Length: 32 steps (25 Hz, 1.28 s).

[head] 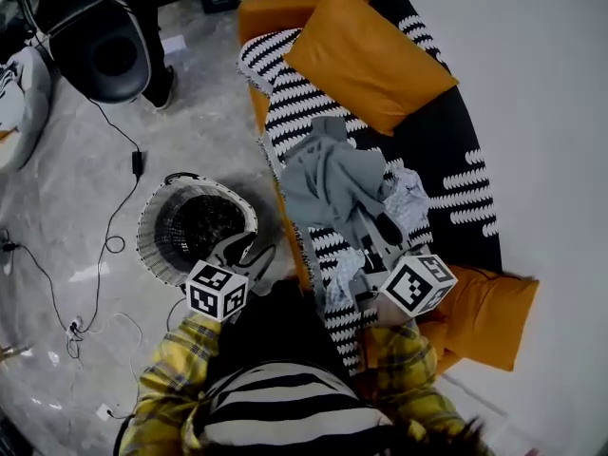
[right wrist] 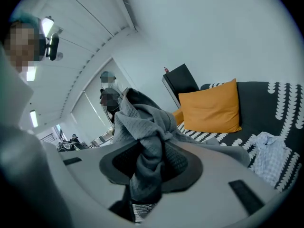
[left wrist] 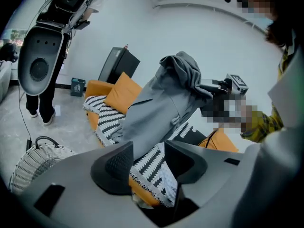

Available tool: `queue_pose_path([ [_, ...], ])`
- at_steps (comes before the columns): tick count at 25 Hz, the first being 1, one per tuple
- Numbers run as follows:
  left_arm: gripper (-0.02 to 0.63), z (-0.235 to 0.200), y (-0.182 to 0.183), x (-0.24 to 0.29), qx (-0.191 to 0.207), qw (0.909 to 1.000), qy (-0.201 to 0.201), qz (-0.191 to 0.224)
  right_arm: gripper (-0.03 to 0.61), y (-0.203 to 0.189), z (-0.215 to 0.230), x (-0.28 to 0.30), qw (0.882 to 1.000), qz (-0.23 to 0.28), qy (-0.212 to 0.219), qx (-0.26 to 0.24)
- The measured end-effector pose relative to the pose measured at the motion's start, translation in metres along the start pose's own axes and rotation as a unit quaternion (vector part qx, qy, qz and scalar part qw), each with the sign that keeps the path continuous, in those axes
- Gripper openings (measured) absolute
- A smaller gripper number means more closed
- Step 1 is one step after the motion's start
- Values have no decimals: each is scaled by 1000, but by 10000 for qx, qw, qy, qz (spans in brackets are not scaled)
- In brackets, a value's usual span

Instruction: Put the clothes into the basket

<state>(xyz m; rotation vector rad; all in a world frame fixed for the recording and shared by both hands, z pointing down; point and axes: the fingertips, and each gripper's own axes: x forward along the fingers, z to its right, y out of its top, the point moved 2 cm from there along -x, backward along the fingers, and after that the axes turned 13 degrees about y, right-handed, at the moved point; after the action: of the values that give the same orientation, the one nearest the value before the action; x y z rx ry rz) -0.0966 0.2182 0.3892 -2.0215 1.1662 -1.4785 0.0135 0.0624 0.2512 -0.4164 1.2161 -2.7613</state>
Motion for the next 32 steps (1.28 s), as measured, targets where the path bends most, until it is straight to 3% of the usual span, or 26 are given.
queue_pose_path([
  [11, 209, -19, 14, -48, -82, 9985, 58, 545, 134, 21, -95, 31, 9956, 192, 916, -65],
  [21, 209, -56, 14, -107, -377, 9938, 351, 984, 133, 27, -193, 71, 9820, 126, 1863, -281],
  [25, 209, -82, 14, -143, -596, 9878, 650, 1285, 132, 15, -234, 95, 9739, -30, 2240, -377],
  [32, 207, -84, 14, -163, -793, 9726, 1485, 1603, 132, 15, -241, 102, 9558, -361, 2895, -360],
])
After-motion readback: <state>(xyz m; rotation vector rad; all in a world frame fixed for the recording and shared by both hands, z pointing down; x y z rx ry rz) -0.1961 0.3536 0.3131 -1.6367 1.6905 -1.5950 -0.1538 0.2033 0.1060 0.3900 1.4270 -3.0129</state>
